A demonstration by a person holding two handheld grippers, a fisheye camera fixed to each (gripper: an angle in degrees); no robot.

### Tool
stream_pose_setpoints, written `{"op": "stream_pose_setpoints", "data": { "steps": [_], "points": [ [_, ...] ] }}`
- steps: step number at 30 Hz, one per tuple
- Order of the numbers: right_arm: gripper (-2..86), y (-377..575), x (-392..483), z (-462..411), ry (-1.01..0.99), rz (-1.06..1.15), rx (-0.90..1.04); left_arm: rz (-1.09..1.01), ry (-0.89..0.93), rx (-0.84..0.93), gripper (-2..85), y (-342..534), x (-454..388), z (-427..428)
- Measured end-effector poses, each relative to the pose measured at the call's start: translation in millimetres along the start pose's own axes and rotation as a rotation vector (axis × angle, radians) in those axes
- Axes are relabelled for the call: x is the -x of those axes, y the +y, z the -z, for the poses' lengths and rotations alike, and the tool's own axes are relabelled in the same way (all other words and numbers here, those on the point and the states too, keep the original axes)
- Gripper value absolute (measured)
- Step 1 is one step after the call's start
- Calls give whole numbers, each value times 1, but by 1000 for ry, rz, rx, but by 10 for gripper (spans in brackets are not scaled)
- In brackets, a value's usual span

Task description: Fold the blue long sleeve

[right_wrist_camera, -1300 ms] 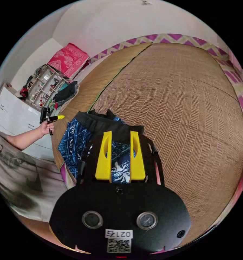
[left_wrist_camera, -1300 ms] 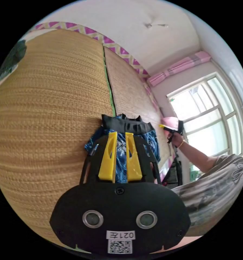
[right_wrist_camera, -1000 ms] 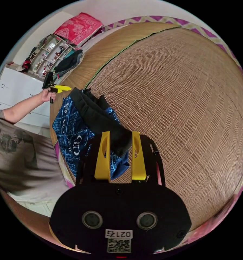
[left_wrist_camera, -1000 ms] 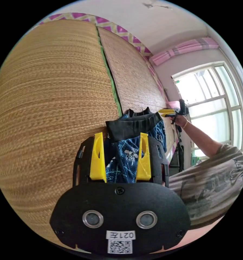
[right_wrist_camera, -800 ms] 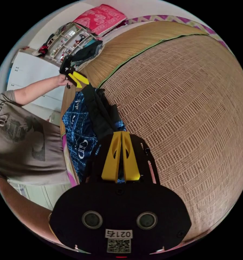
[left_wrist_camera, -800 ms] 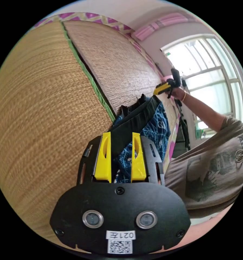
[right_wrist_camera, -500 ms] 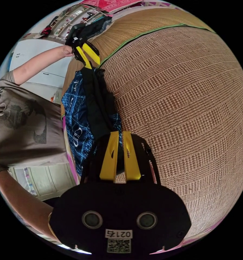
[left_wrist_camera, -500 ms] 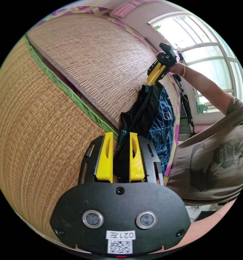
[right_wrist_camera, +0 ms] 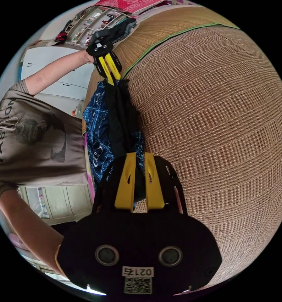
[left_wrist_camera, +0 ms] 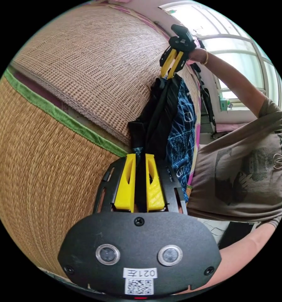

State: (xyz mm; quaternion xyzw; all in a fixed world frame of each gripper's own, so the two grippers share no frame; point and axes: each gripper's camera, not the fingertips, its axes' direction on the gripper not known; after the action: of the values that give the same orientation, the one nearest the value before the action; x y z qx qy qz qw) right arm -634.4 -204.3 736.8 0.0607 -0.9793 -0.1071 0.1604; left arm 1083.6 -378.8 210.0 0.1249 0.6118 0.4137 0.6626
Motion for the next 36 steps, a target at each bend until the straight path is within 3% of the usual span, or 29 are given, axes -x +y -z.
{"op": "stream_pose_setpoints", "data": {
  "steps": [12, 23, 28, 32, 36],
  "points": [
    [-7, 8, 12, 27, 9, -20, 30, 2, -45, 27, -9, -8, -24, 23],
    [-8, 3, -14, 104, 290, -189, -40, 101, -232, -34, -9, -46, 5, 105],
    [-3, -4, -18, 148, 529, -305, -148, 265, -409, -234, -8, -46, 28, 157],
    [46, 17, -16, 153, 533, -311, -205, 325, -605, -369, 4, -14, 25, 169],
    [85, 61, -27, 145, 462, -343, -193, 261, -467, -414, 62, 36, 36, 164]
  ]
}}
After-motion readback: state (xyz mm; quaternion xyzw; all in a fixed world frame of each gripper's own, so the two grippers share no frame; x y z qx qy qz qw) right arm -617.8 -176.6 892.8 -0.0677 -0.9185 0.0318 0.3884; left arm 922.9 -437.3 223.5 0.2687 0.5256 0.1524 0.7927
